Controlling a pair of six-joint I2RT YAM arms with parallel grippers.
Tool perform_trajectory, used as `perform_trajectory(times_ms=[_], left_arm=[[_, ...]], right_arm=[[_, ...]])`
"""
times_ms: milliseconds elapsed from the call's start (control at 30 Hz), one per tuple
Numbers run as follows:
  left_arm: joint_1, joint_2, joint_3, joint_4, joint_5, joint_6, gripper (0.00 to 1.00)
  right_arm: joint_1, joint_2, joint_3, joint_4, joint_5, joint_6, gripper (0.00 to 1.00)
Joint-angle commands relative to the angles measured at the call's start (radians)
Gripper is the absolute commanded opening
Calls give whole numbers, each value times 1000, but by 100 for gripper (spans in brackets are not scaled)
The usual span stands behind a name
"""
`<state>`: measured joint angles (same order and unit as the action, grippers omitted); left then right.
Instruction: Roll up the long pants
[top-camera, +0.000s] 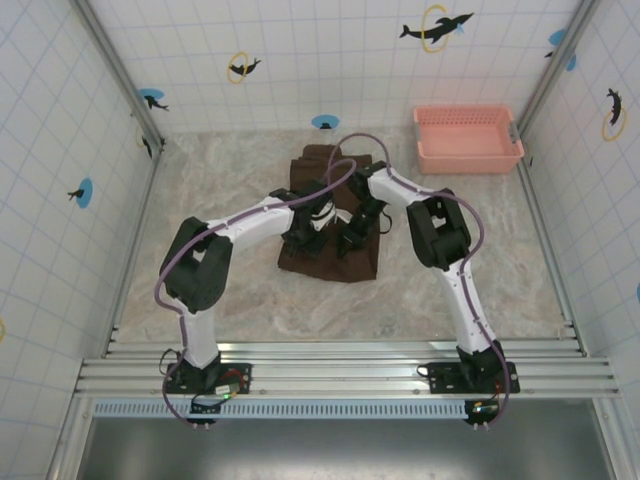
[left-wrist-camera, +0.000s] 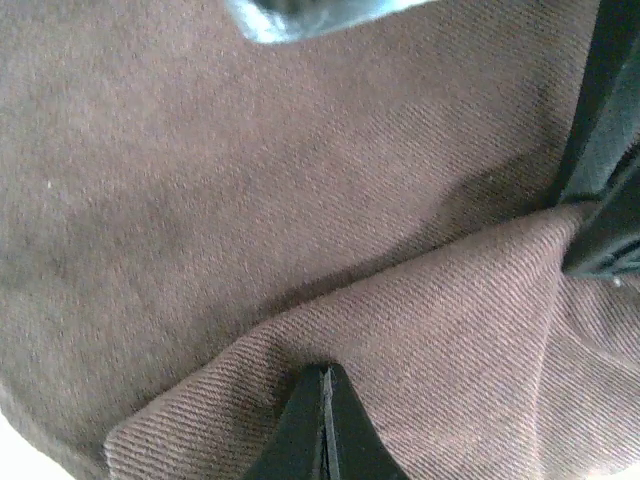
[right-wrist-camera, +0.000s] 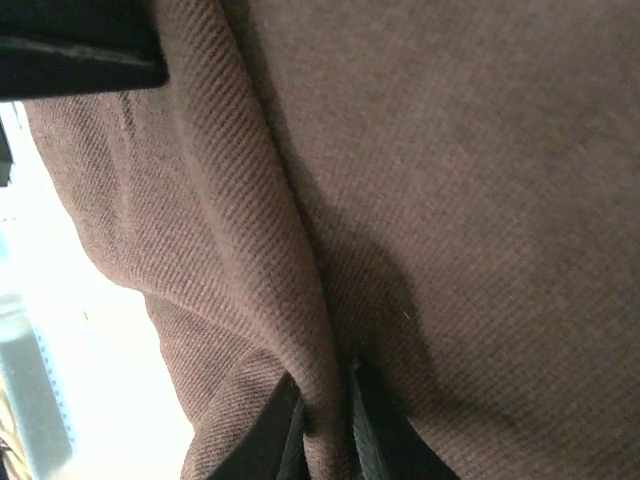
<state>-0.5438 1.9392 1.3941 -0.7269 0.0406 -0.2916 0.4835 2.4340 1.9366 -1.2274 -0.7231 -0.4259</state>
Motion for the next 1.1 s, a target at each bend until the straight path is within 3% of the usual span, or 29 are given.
perform_trajectory(times_ms=[0, 100, 267, 400, 533, 633, 767, 1067], left_arm=[[35, 110, -43, -71, -61, -41, 0], [70, 116, -50, -62, -64, -32, 0], [99, 128, -49, -52, -49, -7, 0], [107, 153, -38, -53, -41, 2, 0], [107, 159, -38, -42, -20, 4, 0], [109, 152, -42, -35, -14, 9, 0], [108, 152, -33, -43, -6, 26, 0], [110, 145, -21, -65, -10, 45, 0]], right_arm=[[-3, -165, -53, 36, 26, -91, 24], [-27, -310, -178, 164, 95, -37, 36], [-19, -569, -395, 357, 281, 42, 47], [42, -756, -564, 473, 505, 50, 51], [115, -890, -691, 541, 558, 33, 50], [232, -977, -800, 620, 666, 36, 51], [381, -996, -912, 717, 815, 26, 55], [545, -794, -983, 864, 1075, -71, 55]])
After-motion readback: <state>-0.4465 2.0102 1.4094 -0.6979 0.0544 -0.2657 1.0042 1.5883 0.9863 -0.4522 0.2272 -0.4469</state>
